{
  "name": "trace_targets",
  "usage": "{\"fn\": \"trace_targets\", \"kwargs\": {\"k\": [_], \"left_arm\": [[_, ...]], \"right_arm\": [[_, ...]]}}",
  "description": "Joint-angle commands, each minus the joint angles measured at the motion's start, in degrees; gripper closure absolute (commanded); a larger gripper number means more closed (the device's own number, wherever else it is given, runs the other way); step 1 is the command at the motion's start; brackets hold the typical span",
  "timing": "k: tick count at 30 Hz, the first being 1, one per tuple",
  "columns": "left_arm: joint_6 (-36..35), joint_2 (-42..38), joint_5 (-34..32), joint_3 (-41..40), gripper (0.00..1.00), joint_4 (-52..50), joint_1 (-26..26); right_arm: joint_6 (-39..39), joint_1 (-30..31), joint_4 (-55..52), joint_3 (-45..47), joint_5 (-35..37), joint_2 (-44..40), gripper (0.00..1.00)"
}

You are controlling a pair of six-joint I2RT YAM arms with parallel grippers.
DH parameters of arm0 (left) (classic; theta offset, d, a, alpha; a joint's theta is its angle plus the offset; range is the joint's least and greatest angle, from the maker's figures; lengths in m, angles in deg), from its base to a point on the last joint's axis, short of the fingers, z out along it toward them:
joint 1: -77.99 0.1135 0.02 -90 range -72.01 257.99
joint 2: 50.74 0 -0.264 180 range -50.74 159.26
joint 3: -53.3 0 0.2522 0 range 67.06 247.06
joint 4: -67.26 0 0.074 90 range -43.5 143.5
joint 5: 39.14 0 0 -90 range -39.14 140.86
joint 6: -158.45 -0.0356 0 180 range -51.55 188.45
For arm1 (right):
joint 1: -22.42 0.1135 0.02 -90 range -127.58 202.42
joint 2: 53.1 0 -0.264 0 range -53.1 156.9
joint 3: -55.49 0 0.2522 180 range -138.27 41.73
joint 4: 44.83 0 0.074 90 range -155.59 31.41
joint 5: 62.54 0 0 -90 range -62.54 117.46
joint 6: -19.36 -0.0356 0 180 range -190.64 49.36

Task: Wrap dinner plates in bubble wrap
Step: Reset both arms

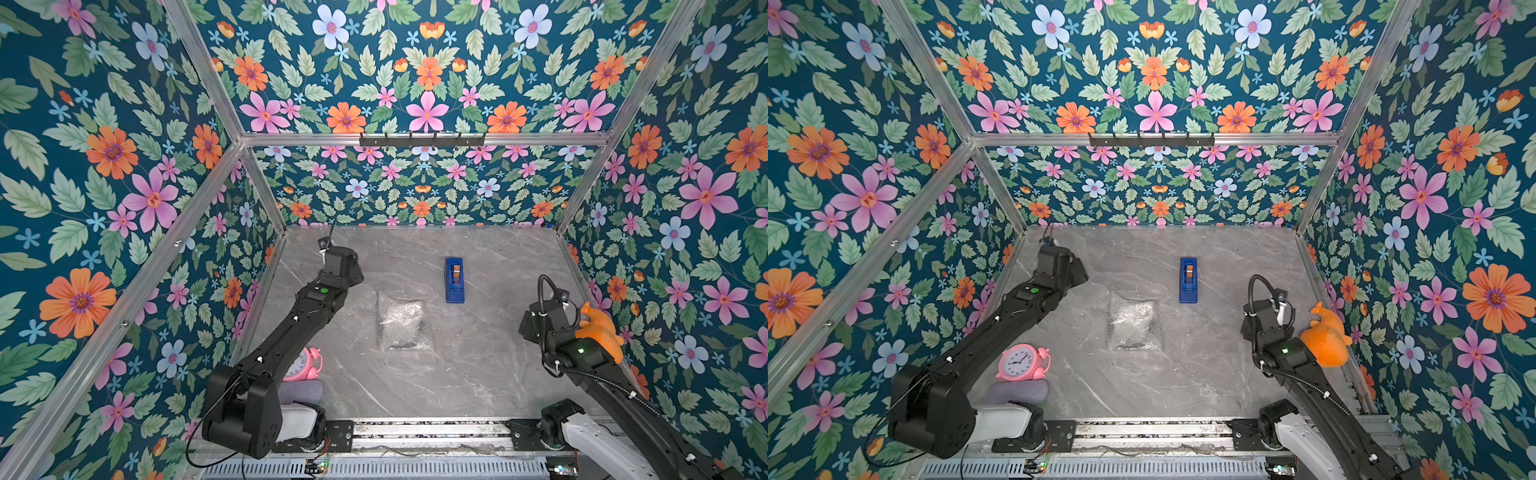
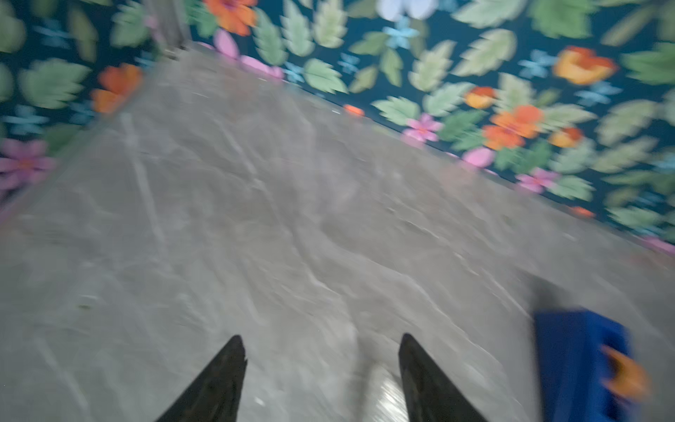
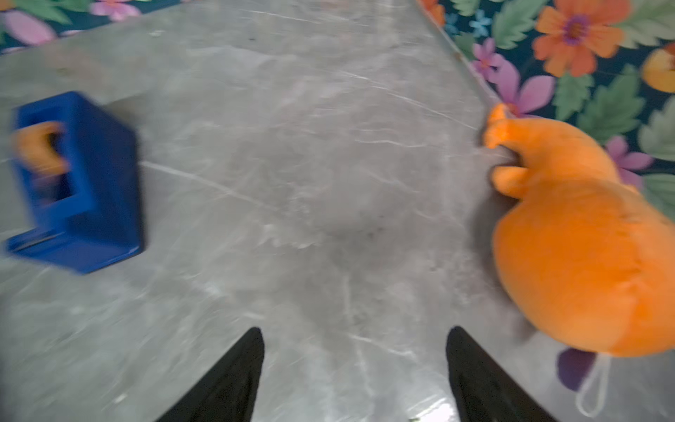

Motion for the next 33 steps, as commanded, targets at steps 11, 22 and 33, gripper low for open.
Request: {"fn": "trace_targets", "kwargs": {"k": [11, 22, 33], "left_arm": [[-19.3, 12.7, -11.1, -22.5, 0.00, 43.3, 14.2], [-27.2, 12.8, 18.7, -32.6, 0.00, 67.0, 18.9], [-25.9, 14.6, 9.5, -40.2, 0.00, 82.9, 17.4]], "right_arm": [[18.1, -13.2, 47.6, 15.2, -5.3, 15.0, 0.17], [23.7, -23.1, 64.0, 5.0, -42.5, 37.6, 0.01], [24.4, -20.1, 88.5, 18.4, -32.5, 37.6, 0.01]]}}
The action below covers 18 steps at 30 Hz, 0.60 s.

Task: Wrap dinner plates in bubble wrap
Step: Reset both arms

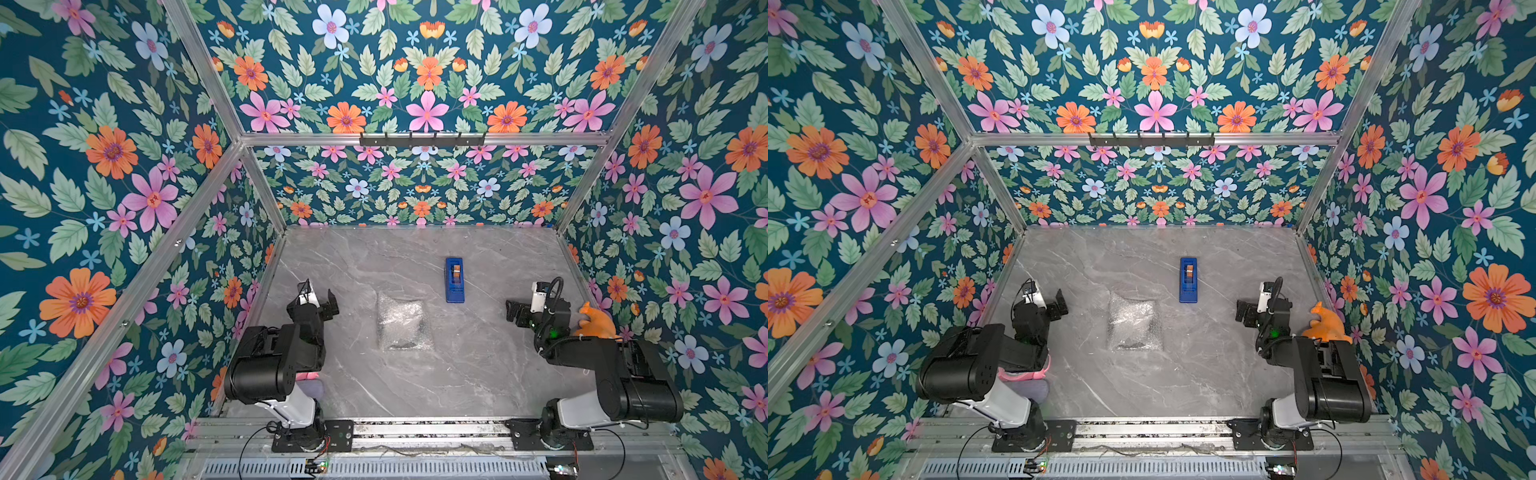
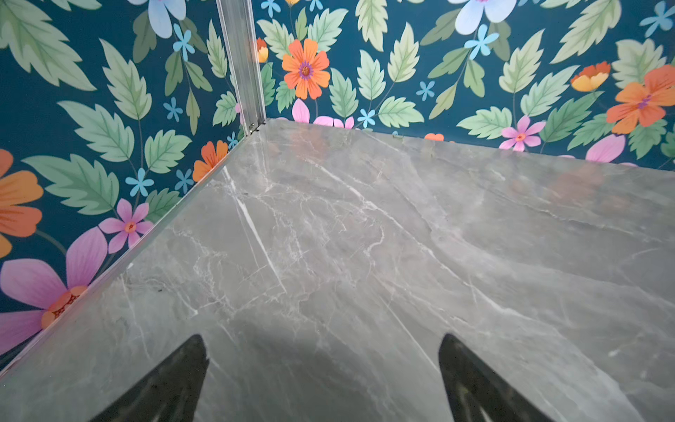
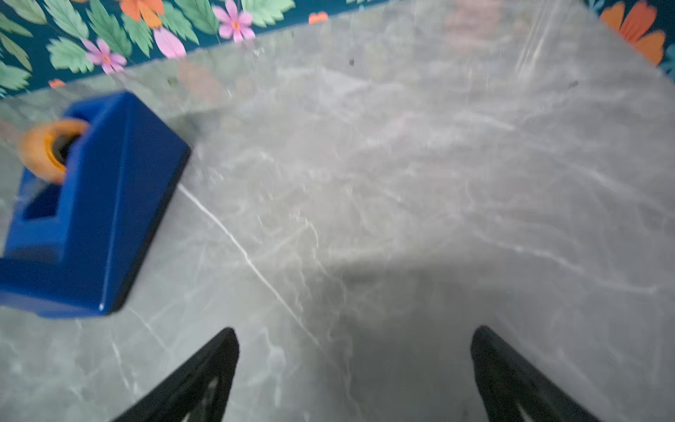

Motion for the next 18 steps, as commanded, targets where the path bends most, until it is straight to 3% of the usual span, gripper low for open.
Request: {"fn": "trace_targets", "kwargs": {"k": [1, 2, 3, 5, 18], "left_arm": [[-1.0, -0.1, -1.2, 0.1, 0.00, 3.3, -0.1], [-1.1, -0.3, -1.5, 0.1, 0.00, 3.0, -0.2], [-1.2, -0.2, -1.7, 0.2, 0.00, 3.0, -0.3], [-1.4, -0.1, -1.9, 0.1, 0.00, 3.2, -0.6], [-1.9, 0.0, -2.4, 0.7, 0.00, 2.4, -1.1]], "right_arm": [[0.9, 0.3, 11.7, 0.2, 2.9, 0.1, 0.01], [1.1, 0.4, 6.0, -0.5, 3.2, -1.6, 0.01], [1.2, 0.5, 12.0, 0.4, 3.3, 0.2, 0.01], [1.3, 0.7, 7.2, -0.1, 3.6, -1.3, 0.01], [2.5, 1.2, 10.1, -0.1, 1.9, 0.0, 0.01]]}}
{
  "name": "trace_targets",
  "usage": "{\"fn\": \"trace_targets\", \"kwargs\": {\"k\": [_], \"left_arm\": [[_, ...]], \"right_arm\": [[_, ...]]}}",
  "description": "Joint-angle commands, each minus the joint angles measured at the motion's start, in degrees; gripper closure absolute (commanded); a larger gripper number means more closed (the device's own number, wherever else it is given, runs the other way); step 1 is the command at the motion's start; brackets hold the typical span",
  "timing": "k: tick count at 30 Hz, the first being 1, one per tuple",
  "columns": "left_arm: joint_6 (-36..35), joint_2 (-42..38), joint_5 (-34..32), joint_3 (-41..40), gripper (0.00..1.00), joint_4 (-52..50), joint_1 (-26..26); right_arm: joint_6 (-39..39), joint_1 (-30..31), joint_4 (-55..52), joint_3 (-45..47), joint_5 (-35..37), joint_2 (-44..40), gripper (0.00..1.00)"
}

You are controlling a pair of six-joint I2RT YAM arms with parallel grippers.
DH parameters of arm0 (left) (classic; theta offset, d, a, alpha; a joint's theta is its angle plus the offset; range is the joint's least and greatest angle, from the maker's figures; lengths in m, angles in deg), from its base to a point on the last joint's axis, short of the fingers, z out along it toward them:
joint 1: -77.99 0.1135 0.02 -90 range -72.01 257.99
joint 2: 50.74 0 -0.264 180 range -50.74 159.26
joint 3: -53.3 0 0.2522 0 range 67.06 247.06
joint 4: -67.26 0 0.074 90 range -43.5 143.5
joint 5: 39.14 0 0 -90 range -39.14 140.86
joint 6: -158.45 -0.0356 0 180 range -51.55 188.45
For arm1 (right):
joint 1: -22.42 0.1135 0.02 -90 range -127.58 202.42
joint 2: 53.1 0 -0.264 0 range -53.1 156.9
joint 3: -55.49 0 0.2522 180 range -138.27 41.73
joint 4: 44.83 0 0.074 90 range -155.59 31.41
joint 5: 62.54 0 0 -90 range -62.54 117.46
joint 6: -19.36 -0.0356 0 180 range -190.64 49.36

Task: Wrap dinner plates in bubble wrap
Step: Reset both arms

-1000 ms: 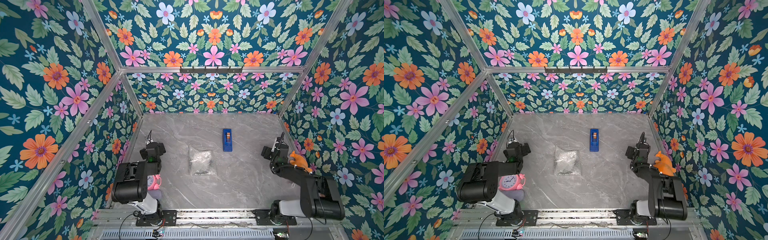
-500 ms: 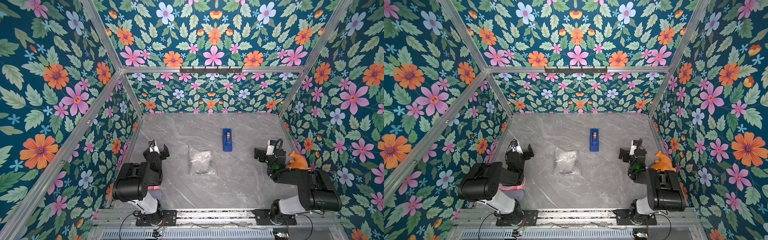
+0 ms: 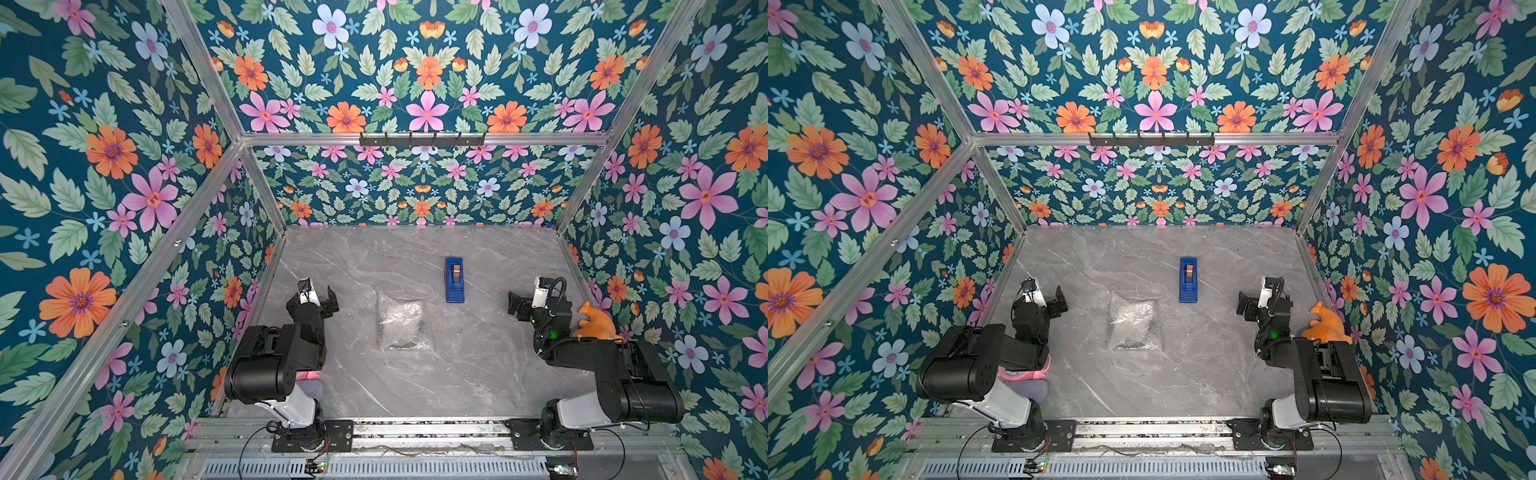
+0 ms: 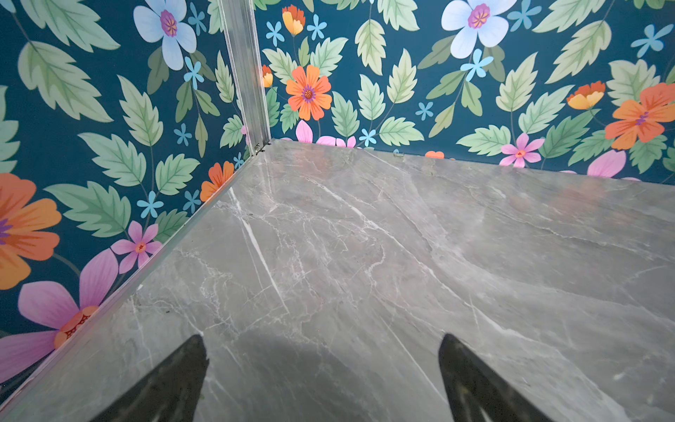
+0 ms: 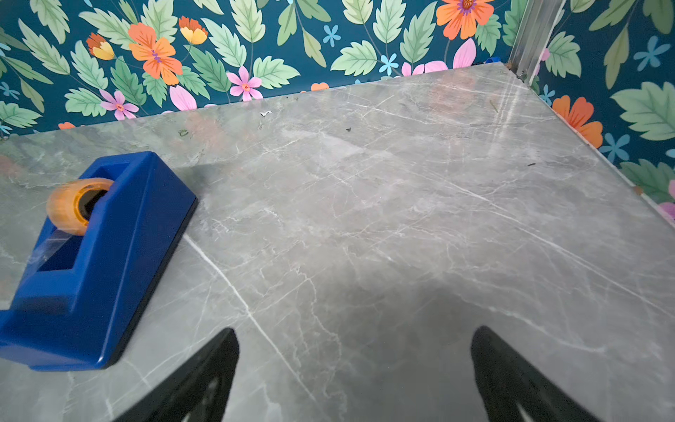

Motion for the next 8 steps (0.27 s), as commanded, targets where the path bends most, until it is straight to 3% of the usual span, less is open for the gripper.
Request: {"fn": "trace_targets", "kwargs": {"k": [1, 8], "left_arm": [[-0.7, 0.1, -0.6, 0.4, 0.00, 0.7, -0.1], [-1.1, 0.1, -1.0, 0.5, 0.00, 0.4, -0.6]], "right_arm": [[0.5, 0.0, 1.6, -0.5, -0.4, 0.1, 0.01], [1.0, -0.1, 1.9, -0.2, -0.5, 0.0, 0.01]]}}
